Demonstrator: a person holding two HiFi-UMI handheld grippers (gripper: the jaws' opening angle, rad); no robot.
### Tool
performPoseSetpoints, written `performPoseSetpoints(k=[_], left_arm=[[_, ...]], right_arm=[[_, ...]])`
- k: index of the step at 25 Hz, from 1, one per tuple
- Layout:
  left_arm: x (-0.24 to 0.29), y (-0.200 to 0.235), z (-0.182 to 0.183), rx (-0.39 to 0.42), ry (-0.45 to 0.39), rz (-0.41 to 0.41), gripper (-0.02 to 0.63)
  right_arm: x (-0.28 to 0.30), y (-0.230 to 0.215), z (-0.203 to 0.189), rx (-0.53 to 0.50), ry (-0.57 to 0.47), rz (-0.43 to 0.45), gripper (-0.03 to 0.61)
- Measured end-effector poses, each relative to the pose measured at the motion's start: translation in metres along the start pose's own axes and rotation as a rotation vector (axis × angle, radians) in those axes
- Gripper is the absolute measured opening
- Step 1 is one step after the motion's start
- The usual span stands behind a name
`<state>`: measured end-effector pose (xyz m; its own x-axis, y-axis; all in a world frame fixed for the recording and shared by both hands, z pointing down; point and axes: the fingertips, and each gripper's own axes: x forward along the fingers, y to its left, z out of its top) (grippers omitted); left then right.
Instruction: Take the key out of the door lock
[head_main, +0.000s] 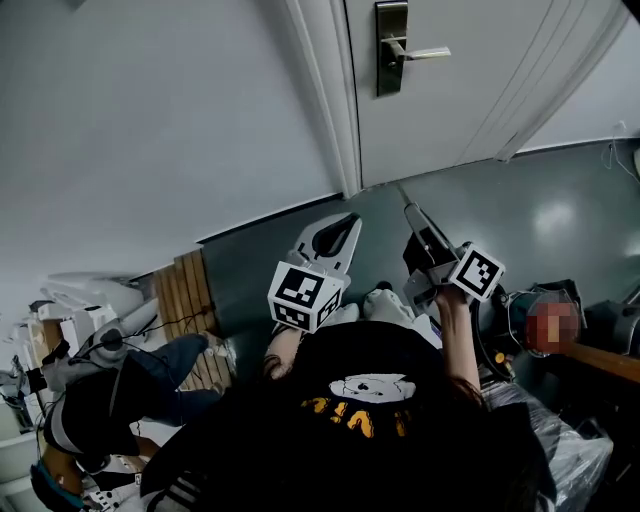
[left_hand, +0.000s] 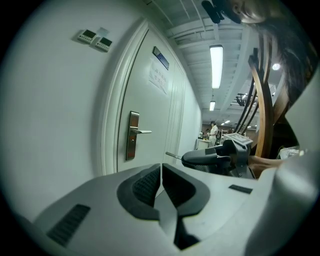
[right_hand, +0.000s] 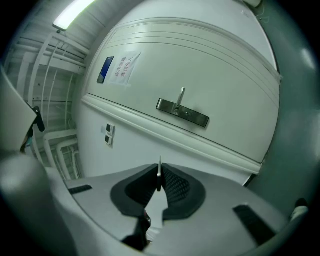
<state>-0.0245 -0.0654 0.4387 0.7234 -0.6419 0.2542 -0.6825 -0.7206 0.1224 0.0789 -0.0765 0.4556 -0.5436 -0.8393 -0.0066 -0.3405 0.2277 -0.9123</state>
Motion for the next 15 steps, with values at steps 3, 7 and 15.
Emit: performPoseSetpoints(k=[3, 7, 15], left_arm=[[-0.017, 0.004, -0.008, -0.009, -0.003, 0.002, 0.017], [-0.041, 0.008, -0.018, -0.010, -0.009, -0.001, 0.017], [-0.053, 0.016, -0.025, -0.016, -0.018, -0.012, 0.017]], right_arm=[[0.001, 0.008, -0.020, -0.018, 0.013, -0.001, 0.021], [0.002, 0.020, -0.047, -0.032, 0.022, 0.008, 0.021], [0.006, 0.026, -0.067, -0.063, 0.036, 0.002, 0.021]])
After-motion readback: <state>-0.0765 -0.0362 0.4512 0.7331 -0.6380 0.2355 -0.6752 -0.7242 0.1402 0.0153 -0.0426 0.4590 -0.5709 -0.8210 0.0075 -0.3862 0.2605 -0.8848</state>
